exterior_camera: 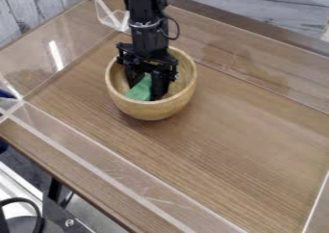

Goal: Remove the green block from inside the brown bowl and put it on the table

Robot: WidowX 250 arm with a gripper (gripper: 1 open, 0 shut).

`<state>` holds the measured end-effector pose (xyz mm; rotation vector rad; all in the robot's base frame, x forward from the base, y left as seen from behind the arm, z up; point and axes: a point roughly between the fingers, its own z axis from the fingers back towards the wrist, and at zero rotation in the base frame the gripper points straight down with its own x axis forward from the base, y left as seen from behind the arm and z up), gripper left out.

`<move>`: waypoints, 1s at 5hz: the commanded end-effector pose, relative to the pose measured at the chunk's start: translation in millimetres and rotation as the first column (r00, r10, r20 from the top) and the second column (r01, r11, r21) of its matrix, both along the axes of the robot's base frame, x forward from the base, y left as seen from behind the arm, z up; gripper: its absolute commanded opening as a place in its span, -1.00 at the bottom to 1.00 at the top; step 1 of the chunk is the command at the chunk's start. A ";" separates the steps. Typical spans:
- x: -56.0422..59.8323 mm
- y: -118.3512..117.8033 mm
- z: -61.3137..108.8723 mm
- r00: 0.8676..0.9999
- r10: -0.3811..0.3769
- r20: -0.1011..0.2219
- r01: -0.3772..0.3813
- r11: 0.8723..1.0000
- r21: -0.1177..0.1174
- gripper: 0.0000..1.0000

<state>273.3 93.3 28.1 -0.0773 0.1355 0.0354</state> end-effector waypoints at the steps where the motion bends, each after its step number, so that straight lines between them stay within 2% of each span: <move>1: 3.5 4.3 15.0 0.999 0.014 0.044 -0.015 1.000 0.018 -1.00; 5: 5.3 0.7 28.7 0.997 0.016 0.069 -0.017 1.000 0.022 -1.00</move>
